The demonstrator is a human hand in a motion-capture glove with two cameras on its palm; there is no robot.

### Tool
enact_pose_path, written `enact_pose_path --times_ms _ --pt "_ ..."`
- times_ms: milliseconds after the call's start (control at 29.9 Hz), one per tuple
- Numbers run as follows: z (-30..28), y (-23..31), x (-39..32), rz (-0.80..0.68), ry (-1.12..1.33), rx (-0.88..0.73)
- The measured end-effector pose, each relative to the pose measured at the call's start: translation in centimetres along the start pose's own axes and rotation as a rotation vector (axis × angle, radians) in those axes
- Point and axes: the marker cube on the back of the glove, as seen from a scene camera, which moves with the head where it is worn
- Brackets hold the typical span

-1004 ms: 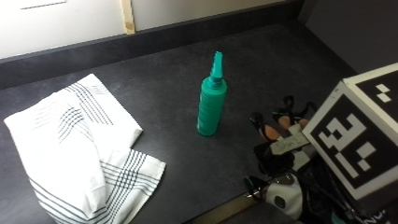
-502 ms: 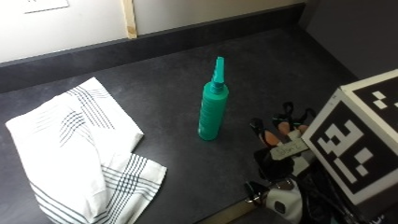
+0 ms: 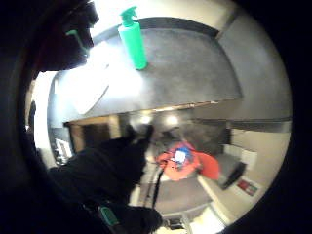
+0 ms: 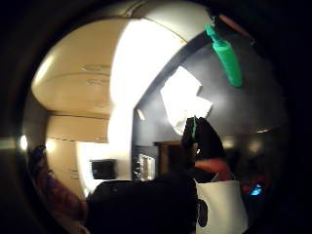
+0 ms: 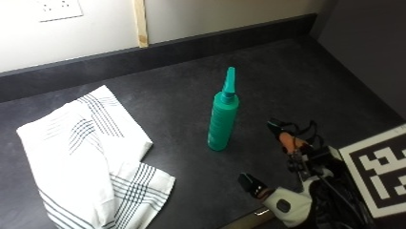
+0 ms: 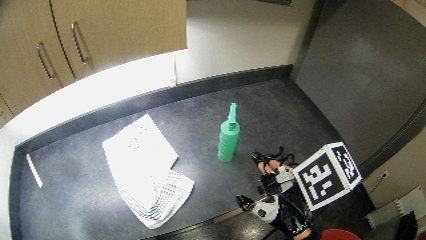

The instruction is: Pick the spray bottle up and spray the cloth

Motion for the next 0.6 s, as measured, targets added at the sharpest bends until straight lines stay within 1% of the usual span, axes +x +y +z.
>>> enact_pose_path --times_ms 67,167,268,401,502,602 --pt "1.1 -0.1 0.6 0.030 -0.199 0.072" --pt "3.1 -0.2 1.2 0.060 -0.582 0.175" --pt "5.2 0.3 2.1 0.120 -0.864 0.221" --pt "7.1 1.7 2.3 0.227 -0.989 0.293" --pt "8.3 2.7 2.6 0.301 -1.007 0.343" --pt "9.4 2.9 3.1 0.342 -0.997 0.336"
